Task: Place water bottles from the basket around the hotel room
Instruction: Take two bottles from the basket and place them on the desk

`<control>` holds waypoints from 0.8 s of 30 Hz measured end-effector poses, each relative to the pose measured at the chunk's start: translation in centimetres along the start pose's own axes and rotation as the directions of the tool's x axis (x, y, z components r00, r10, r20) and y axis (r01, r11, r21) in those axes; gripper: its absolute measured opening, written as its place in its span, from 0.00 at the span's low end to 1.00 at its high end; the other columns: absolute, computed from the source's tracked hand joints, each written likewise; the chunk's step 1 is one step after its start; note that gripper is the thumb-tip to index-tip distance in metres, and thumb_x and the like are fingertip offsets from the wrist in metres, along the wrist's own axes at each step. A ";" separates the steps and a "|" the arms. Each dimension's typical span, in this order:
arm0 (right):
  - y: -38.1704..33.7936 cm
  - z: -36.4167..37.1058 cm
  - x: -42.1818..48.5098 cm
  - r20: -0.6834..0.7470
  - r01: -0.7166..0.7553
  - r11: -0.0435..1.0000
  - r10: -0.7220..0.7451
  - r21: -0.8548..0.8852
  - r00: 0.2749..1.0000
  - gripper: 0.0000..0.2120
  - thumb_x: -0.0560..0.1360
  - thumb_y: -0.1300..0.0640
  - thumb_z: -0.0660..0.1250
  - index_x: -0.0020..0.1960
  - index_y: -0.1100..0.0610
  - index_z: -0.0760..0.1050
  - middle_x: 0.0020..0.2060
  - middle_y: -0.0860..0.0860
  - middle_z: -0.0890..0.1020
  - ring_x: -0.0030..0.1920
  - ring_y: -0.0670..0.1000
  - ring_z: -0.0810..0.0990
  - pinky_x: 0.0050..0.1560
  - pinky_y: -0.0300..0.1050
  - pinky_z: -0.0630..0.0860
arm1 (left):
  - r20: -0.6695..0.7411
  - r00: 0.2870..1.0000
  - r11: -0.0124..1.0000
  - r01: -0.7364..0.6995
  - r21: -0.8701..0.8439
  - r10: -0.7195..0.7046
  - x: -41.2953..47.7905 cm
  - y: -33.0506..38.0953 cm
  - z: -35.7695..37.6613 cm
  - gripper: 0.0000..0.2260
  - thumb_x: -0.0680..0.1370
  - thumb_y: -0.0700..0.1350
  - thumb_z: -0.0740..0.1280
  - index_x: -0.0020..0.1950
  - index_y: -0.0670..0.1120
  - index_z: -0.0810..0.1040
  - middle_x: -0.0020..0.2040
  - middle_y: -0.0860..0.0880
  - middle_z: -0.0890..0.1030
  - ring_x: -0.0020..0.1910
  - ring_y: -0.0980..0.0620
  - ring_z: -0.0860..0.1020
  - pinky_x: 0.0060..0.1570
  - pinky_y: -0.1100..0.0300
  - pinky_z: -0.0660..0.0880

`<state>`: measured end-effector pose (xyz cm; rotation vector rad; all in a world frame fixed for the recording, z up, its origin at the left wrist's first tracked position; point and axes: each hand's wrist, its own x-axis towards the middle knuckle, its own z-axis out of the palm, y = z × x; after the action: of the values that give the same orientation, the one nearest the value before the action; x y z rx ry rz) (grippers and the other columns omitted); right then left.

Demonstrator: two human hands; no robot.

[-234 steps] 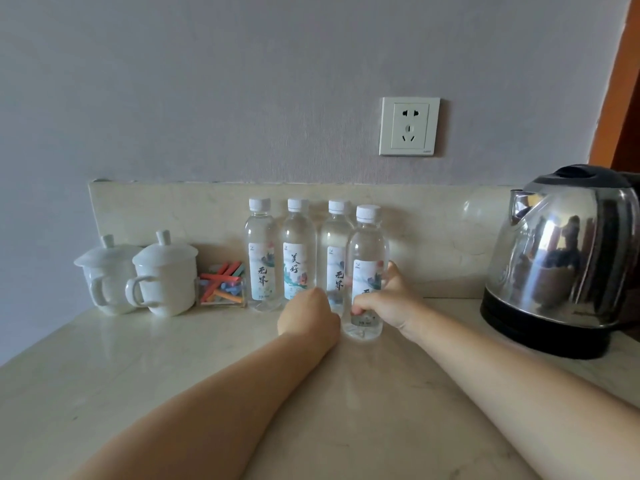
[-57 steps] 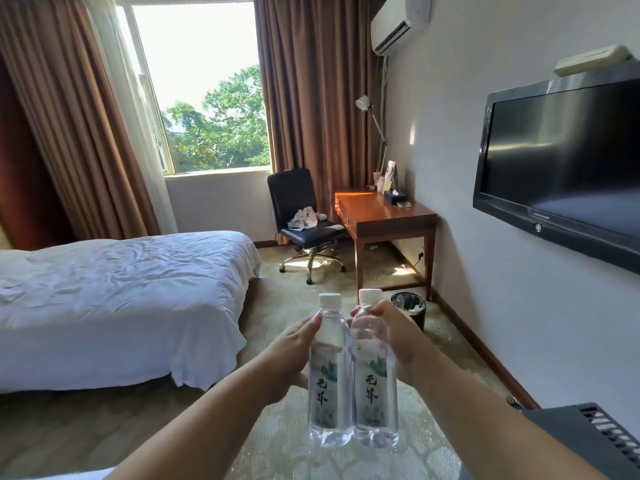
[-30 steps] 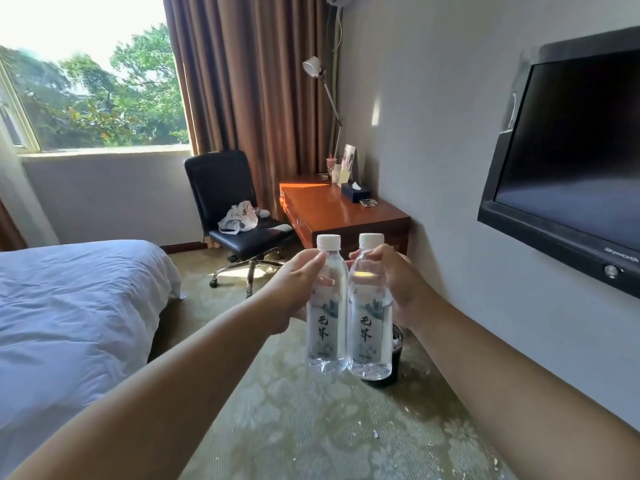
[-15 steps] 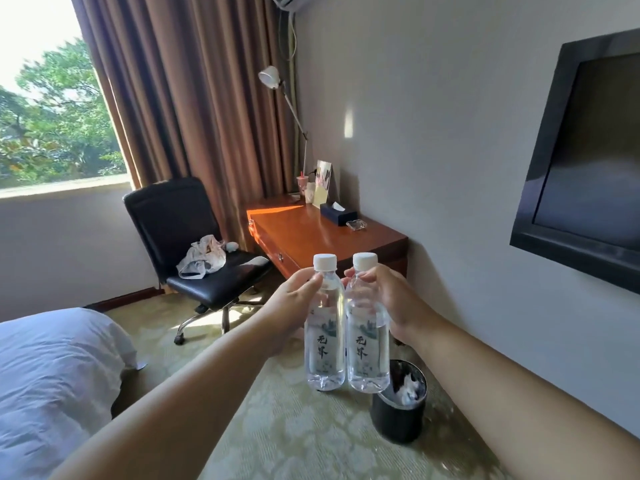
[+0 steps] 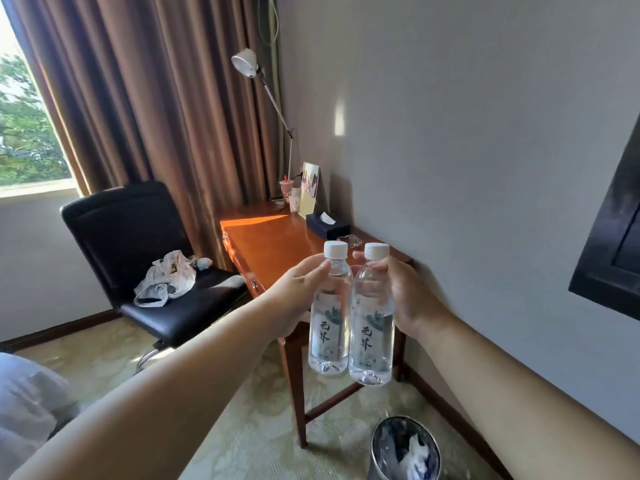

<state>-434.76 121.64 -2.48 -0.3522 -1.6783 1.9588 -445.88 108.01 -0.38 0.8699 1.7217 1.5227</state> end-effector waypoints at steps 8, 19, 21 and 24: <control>-1.3 -8.1 14.8 -0.118 -0.032 0.996 0.023 -0.079 0.993 0.17 0.67 0.52 0.60 0.53 0.56 0.75 0.53 0.60 0.82 0.50 0.60 0.81 0.57 0.59 0.73 | 0.041 0.998 0.991 -0.055 0.121 0.051 17.9 2.7 1.0 0.10 0.79 0.54 0.59 0.48 0.55 0.80 0.45 0.53 0.86 0.47 0.52 0.84 0.44 0.52 0.80; 2.3 -16.8 32.5 -0.402 -0.012 0.980 -0.070 -0.198 0.913 0.04 0.68 0.52 0.64 0.35 0.49 0.72 0.26 0.43 0.80 0.30 0.44 0.81 0.33 0.43 0.78 | 0.182 0.983 0.998 -0.039 0.040 0.032 40.8 0.8 0.8 0.14 0.79 0.51 0.60 0.62 0.48 0.75 0.53 0.49 0.82 0.53 0.52 0.80 0.50 0.55 0.76; 3.4 -18.0 36.5 -0.438 -0.014 0.971 -0.094 -0.238 0.894 0.06 0.65 0.46 0.63 0.32 0.45 0.75 0.27 0.41 0.81 0.31 0.43 0.82 0.37 0.48 0.82 | 0.228 0.973 1.000 -0.024 0.016 0.020 45.9 0.1 0.1 0.10 0.79 0.51 0.61 0.56 0.50 0.78 0.50 0.51 0.83 0.46 0.57 0.82 0.43 0.59 0.78; 5.1 -20.0 42.5 -0.479 -0.017 0.954 -0.135 -0.301 0.867 0.09 0.64 0.41 0.64 0.32 0.44 0.78 0.29 0.41 0.81 0.33 0.47 0.83 0.43 0.57 0.83 | 0.327 0.945 1.000 -0.008 0.014 0.003 53.8 -1.0 -1.1 0.07 0.79 0.50 0.61 0.49 0.54 0.78 0.45 0.56 0.85 0.46 0.60 0.82 0.40 0.60 0.79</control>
<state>-460.57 161.11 -5.32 -0.8298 -1.6010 1.4016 -476.57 152.02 -4.16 1.0698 1.4898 1.2842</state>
